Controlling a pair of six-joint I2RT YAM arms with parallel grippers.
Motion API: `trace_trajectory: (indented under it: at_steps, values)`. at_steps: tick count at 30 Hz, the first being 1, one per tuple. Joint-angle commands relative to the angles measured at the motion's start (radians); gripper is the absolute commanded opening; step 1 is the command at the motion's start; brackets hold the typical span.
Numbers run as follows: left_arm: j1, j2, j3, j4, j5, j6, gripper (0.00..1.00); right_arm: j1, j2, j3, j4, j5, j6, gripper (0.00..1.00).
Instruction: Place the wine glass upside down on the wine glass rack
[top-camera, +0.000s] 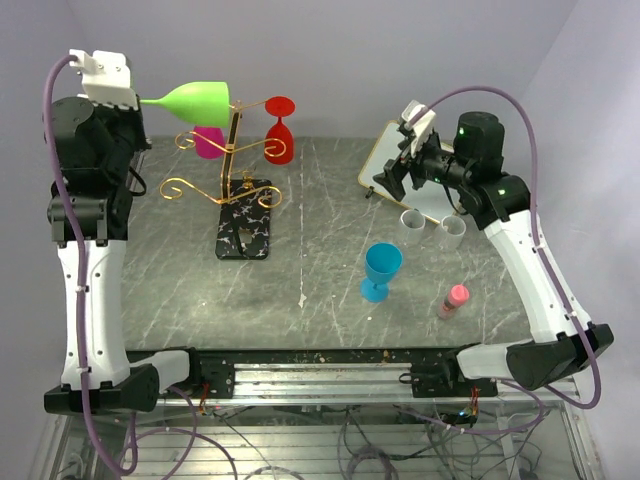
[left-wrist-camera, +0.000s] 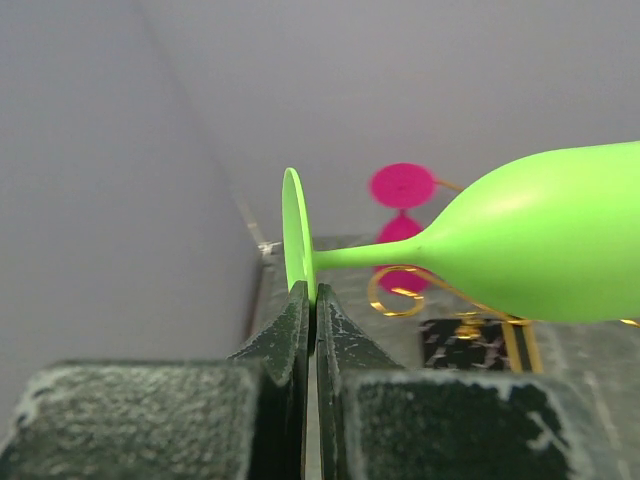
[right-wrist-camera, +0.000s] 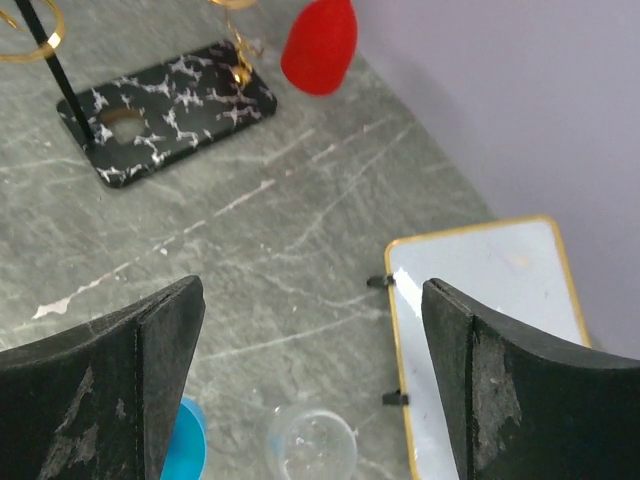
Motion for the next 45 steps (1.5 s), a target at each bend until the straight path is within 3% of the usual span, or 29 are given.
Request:
trace_trajectory:
  at_steps: [1,11,17,32,45]
  values:
    - [0.038,-0.02,0.039,-0.009,-0.224,0.149,0.07,-0.02,-0.025,-0.103,0.104,0.069,0.064,0.9]
    - [0.077,-0.039,-0.009,0.063,-0.451,0.418,0.07,-0.057,-0.019,-0.186,0.176,0.047,0.123,0.96]
    - [0.076,-0.038,-0.109,0.139,-0.501,0.603,0.07,-0.067,-0.017,-0.187,0.175,0.025,0.13,0.96]
    - [0.057,0.009,-0.263,0.066,-0.218,0.926,0.07,-0.091,-0.04,-0.222,0.183,0.0,0.127,0.96]
    - [-0.038,0.06,-0.275,-0.021,-0.116,1.049,0.07,-0.107,-0.042,-0.232,0.192,-0.024,0.136,0.96]
